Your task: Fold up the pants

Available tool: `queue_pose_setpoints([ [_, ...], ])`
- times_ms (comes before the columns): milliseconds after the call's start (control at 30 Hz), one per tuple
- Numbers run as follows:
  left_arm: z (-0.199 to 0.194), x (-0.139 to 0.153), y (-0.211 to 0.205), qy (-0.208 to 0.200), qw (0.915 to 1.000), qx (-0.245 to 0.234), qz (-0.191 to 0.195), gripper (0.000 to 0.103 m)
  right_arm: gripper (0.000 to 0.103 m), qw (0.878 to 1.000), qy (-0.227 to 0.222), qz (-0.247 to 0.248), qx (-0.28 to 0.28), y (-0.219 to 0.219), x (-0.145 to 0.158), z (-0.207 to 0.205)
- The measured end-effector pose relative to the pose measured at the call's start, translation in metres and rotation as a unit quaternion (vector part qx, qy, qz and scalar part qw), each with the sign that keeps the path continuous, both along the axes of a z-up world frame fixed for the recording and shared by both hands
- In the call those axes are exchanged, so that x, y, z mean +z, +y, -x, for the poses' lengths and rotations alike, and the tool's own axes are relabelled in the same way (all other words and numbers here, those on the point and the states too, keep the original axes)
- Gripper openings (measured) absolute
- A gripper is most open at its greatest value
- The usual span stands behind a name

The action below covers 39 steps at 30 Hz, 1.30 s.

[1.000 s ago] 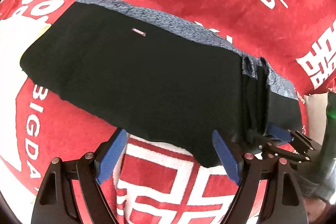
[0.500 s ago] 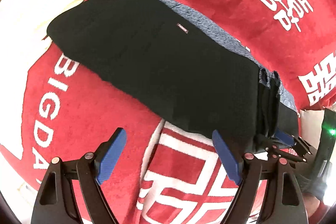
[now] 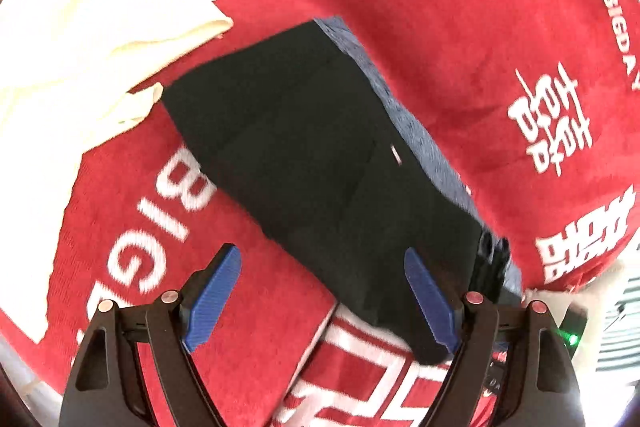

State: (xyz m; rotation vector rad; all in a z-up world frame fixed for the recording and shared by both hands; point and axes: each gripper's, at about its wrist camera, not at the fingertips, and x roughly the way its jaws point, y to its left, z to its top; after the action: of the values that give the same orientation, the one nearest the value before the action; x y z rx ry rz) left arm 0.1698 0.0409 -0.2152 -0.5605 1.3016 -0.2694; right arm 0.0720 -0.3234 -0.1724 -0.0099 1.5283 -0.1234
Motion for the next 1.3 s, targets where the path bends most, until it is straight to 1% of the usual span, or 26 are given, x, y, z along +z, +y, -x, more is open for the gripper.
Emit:
queue_pose_setpoints([
  [133,-0.008,-0.015,0.014,0.006,0.9994,0.013,0.032,0.085,0.075,1.0,-0.001,0.003,-0.001,0.001,-0.001,0.0],
  [167,-0.011,-0.021,0.015,0.009,0.9985,0.017,0.051,0.085,0.075,1.0,-0.001,0.003,-0.001,0.001,-0.001,0.0],
  [267,-0.016,-0.025,0.015,0.004,0.9959,0.02,0.088,0.085,0.075,1.0,0.0,0.003,-0.001,0.001,-0.001,0.0],
  [333,-0.02,-0.028,0.013,-0.002,0.9957,0.018,0.09,0.085,0.075,1.0,0.0,0.004,-0.001,0.001,-0.001,-0.001],
  [400,-0.02,-0.031,0.015,-0.011,0.9943,0.022,0.104,0.085,0.075,1.0,0.0,0.004,-0.001,0.001,-0.001,-0.001],
  [467,-0.021,-0.033,0.018,-0.014,0.9926,0.026,0.118,0.085,0.075,1.0,-0.001,0.005,-0.002,0.001,-0.002,-0.001],
  [533,-0.022,-0.03,0.022,-0.016,0.9891,0.037,0.142,0.085,0.075,1.0,-0.001,0.005,-0.002,0.001,-0.002,-0.001],
  [567,-0.023,-0.026,0.023,-0.023,0.9882,0.036,0.147,0.085,0.075,1.0,0.0,0.006,-0.002,0.001,-0.002,-0.001],
  [600,-0.024,-0.018,0.02,-0.042,0.9873,0.026,0.151,0.085,0.075,1.0,0.0,0.006,-0.003,0.0,-0.002,-0.001],
  [667,-0.027,-0.01,0.012,-0.063,0.9862,0.012,0.152,0.085,0.076,1.0,0.001,0.006,-0.004,0.001,-0.002,-0.001],
  [700,-0.029,-0.009,0.008,-0.07,0.9877,0.005,0.14,0.085,0.076,1.0,0.001,0.007,-0.004,0.001,-0.002,-0.001],
  [733,-0.032,-0.012,0.006,-0.065,0.9902,0.005,0.123,0.085,0.076,1.0,0.002,0.007,-0.004,0.001,-0.003,-0.002],
  [800,-0.033,-0.023,0.008,-0.042,0.9934,0.015,0.105,0.085,0.076,1.0,0.004,0.007,-0.005,0.001,-0.003,-0.003],
  [867,-0.029,-0.031,0.016,-0.029,0.9946,0.034,0.094,0.085,0.076,1.0,0.005,0.006,-0.006,0.001,-0.003,-0.004],
  [900,-0.027,-0.032,0.02,-0.034,0.9936,0.041,0.099,0.085,0.076,1.0,0.005,0.004,-0.006,0.0,-0.003,-0.004],
  [967,-0.027,-0.029,0.022,-0.037,0.994,0.048,0.091,0.085,0.076,1.0,0.004,0.002,-0.005,-0.001,-0.002,-0.004],
  [1133,-0.04,-0.029,0.01,-0.035,0.9942,0.055,0.085,0.085,0.076,1.0,-0.001,0.002,-0.007,-0.001,-0.003,-0.002],
  [1267,-0.046,-0.031,-0.003,-0.035,0.9951,0.071,0.059,0.085,0.077,1.0,0.0,-0.001,-0.008,-0.001,-0.003,-0.002],
  [1300,-0.046,-0.029,-0.006,-0.034,0.9958,0.072,0.046,0.081,0.077,1.0,0.0,-0.003,-0.007,-0.001,-0.003,-0.003],
])
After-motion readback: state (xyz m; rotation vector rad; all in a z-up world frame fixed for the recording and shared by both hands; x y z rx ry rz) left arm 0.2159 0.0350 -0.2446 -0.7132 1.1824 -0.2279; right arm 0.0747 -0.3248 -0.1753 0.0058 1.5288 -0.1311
